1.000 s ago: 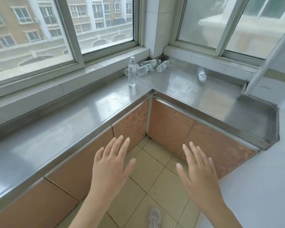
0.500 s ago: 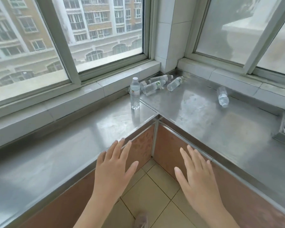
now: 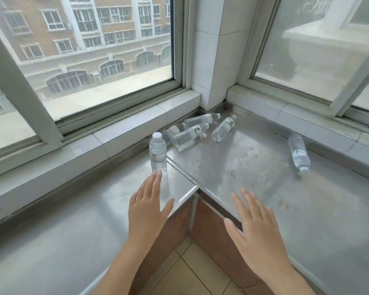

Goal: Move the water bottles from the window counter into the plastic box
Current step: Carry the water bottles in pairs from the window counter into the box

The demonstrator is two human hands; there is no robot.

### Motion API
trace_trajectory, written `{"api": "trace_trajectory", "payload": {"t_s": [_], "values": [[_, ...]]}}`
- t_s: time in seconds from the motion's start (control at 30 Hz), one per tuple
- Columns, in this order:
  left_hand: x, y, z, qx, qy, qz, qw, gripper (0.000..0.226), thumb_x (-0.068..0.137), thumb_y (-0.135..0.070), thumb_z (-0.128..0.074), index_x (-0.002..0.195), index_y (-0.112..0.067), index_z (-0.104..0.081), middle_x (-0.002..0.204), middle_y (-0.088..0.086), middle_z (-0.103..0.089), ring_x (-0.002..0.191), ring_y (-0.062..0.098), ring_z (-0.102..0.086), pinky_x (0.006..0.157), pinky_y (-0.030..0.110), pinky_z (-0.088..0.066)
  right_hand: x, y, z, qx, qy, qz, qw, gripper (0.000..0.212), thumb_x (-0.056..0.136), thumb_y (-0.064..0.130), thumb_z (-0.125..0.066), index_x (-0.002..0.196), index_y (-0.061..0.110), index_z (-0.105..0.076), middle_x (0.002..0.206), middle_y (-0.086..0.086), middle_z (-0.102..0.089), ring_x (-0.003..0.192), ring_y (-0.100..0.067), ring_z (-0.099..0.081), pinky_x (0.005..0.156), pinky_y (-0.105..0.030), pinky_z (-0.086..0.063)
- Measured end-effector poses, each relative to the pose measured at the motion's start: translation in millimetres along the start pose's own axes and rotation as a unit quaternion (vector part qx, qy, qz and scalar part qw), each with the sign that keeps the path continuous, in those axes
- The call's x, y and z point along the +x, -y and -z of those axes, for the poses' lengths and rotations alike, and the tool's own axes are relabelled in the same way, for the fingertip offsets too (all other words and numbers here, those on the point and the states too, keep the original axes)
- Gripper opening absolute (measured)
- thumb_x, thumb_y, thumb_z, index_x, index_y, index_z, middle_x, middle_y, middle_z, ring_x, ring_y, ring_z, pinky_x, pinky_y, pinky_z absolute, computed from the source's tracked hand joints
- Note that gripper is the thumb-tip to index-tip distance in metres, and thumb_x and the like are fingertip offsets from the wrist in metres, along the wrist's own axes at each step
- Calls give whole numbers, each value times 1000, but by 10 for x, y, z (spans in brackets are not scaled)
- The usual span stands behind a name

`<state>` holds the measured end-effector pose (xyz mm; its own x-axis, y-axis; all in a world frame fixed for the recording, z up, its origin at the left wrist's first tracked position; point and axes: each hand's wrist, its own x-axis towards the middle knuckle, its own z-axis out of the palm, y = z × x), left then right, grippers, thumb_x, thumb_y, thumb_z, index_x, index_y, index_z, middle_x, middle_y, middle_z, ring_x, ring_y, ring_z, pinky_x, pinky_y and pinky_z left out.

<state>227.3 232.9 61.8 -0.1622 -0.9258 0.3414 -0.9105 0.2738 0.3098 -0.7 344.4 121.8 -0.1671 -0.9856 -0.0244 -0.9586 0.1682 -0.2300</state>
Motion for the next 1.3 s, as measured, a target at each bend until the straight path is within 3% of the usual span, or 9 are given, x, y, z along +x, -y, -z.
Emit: {"api": "trace_trajectory", "payload": {"t_s": [0.2, 0.37, 0.5, 0.7, 0.9, 1.0, 1.13, 1.23, 1.3], "values": [[828, 46, -574, -150, 0, 198, 969, 95, 83, -44, -74, 155, -16, -19, 159, 2, -33, 143, 21, -35, 107, 42, -36, 910, -35, -93, -4, 30, 37, 999, 97, 66, 76, 27, 151, 36, 4, 159, 10, 13, 146, -11, 14, 117, -40, 7], [1251, 71, -1124, -250, -58, 351, 901, 91, 76, -35, -82, 148, -18, -29, 149, 3, -43, 135, 26, -43, 102, 49, -42, 1738, -73, -214, 15, 45, 77, 996, 81, 79, 70, 0, 152, 34, -1, 161, 8, 5, 147, -13, 8, 116, -39, 8], [1434, -76, -1438, -307, -132, 446, 830, 88, 69, -28, -89, 138, -19, -35, 138, 1, -47, 125, 25, -48, 101, 52, -43, 2299, -64, -280, 29, 65, 104, 992, 83, 77, 68, -1, 152, 32, 0, 161, 7, 6, 147, -13, 7, 117, -41, 7], [1673, -5, -1618, -327, -193, 484, 788, 70, 67, -19, -90, 118, -15, -42, 122, 3, -50, 111, 27, -55, 88, 37, -45, 2947, -96, -432, 39, 105, 124, 986, 82, 78, 68, -2, 152, 32, 3, 161, 6, 9, 147, -14, 8, 118, -40, 5], [1752, 269, -1554, -358, -154, 483, 784, 61, 65, -16, -91, 109, -28, -50, 112, 4, -62, 102, 24, -62, 85, 43, -53, 3575, -74, -754, 187, 135, 57, 971, 70, 92, 46, -49, 151, 27, -15, 159, -2, -15, 144, -19, -17, 113, -38, -22], [1855, 325, -1481, -372, -154, 485, 777, 58, 63, -14, -92, 104, -25, -53, 107, 4, -66, 100, 23, -64, 78, 32, -51, 3941, 5, -989, 324, 151, -45, 933, 73, 89, 37, -60, 149, 26, -21, 154, -2, -28, 139, -21, -31, 107, -39, -30], [2048, 376, -1375, -385, -135, 469, 783, 54, 62, -14, -93, 101, -23, -57, 104, 0, -68, 97, 21, -64, 78, 32, -50, 4419, 159, -1326, 486, 161, -212, 832, 92, 79, 38, -71, 150, 26, -15, 153, -7, -31, 132, -24, -40, 106, -44, -36], [2201, 439, -1290, -390, -108, 453, 794, 54, 59, -16, -94, 100, -22, -59, 102, -1, -69, 95, 19, -64, 77, 32, -51, 4722, 291, -1492, 568, 124, -310, 752, 99, 69, 38, -79, 147, 27, -18, 142, -4, -40, 116, -23, -49, 93, -43, -47], [2293, 465, -1235, -394, -92, 439, 802, 52, 59, -16, -94, 98, -23, -60, 101, -3, -69, 94, 17, -64, 74, 29, -50, 4901, 396, -1528, 576, 80, -351, 734, 100, 62, 35, -84, 142, 21, -24, 139, -7, -44, 118, -27, -51, 95, -52, -48]]}}
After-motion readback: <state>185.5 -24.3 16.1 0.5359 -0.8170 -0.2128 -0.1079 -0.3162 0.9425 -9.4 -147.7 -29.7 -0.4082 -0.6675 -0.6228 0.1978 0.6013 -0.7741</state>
